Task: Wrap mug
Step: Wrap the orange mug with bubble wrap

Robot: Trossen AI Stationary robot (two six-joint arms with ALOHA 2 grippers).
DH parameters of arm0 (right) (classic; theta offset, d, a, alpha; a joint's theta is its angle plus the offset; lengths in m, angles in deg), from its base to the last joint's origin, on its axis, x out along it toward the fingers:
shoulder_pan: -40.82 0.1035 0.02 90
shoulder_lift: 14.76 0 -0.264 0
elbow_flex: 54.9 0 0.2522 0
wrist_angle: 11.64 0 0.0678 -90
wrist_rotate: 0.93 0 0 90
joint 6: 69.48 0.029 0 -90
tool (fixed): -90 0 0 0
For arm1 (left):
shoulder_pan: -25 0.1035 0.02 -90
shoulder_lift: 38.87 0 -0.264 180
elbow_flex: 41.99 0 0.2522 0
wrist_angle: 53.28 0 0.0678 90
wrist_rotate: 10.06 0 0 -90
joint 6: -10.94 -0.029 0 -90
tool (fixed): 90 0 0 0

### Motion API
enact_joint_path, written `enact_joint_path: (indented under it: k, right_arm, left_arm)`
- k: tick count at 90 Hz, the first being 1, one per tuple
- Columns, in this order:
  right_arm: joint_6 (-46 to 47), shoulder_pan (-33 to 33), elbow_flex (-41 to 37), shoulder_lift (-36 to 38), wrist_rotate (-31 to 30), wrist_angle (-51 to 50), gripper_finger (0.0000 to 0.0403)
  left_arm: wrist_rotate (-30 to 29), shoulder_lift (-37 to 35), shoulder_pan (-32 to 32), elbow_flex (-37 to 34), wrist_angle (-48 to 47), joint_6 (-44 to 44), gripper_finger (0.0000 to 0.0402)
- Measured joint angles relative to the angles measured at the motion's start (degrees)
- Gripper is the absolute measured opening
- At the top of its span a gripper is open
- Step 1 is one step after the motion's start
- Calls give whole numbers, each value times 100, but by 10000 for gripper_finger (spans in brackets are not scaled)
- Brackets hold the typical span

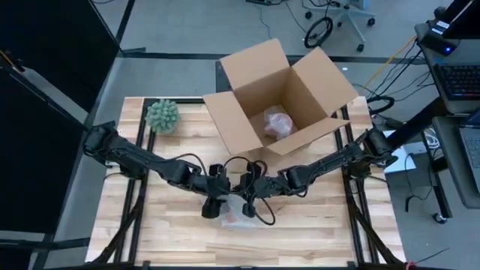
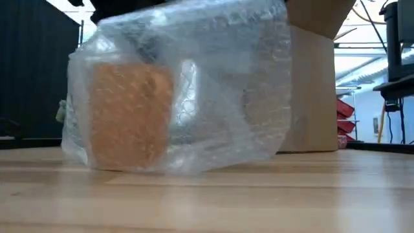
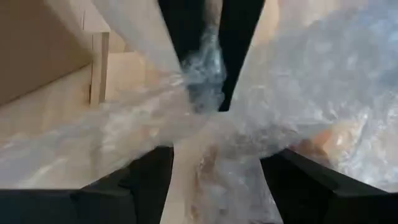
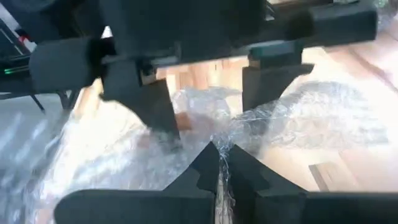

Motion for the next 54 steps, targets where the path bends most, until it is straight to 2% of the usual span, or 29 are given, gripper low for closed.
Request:
enact_joint_path:
  k: [28, 54]
  right_arm:
    - [-456, 0, 0, 0, 90, 305, 0]
    - [-446, -4, -2, 2, 81, 252, 0]
  left_arm:
    - [-155, -533, -2, 221, -850, -94, 228]
    - [-396, -969, -47, 229, -846, 278, 228]
